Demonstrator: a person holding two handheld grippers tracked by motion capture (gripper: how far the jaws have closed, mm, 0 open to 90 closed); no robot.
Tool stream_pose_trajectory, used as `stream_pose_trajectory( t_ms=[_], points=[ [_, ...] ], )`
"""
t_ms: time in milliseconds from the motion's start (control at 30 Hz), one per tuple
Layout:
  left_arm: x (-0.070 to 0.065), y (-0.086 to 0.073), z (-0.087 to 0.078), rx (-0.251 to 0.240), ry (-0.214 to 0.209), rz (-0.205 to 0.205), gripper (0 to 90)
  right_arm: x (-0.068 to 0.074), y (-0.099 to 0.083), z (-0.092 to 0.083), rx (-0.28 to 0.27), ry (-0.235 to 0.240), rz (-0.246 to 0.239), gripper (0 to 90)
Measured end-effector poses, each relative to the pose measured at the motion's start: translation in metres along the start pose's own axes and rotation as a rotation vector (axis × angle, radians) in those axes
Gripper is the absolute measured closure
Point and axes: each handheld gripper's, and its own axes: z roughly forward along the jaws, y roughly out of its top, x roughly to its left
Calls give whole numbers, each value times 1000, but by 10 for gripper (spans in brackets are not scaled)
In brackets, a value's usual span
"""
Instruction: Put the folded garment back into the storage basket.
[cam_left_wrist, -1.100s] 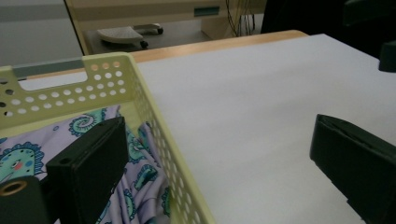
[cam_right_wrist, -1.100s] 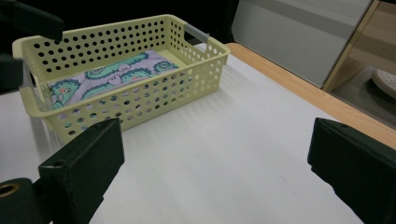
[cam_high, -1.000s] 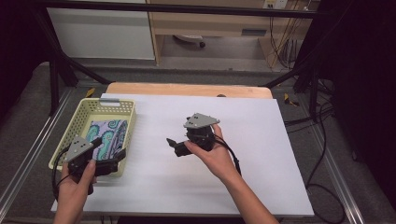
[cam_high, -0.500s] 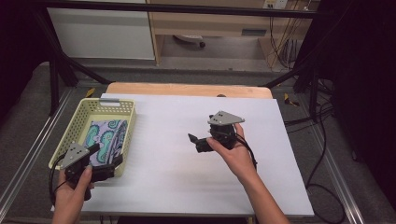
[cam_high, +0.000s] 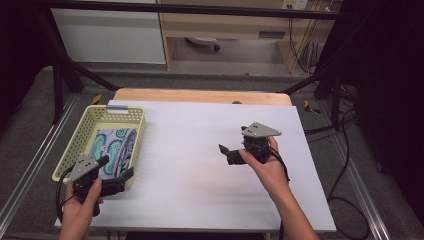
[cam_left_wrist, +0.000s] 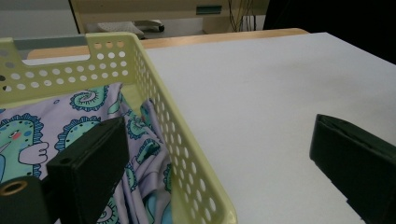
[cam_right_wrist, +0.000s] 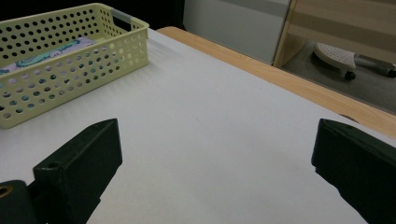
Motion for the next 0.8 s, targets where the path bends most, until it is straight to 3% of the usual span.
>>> stream_pose_trajectory(
  t_ms=[300, 800],
  points=[
    [3, -3, 1, -14, 17, -12, 55, -17, -9, -18, -7, -45, 15, 29],
    [1, -7, 3, -7, -4, -19, 55, -39, -26, -42, -28, -76, 54, 27]
  ],
)
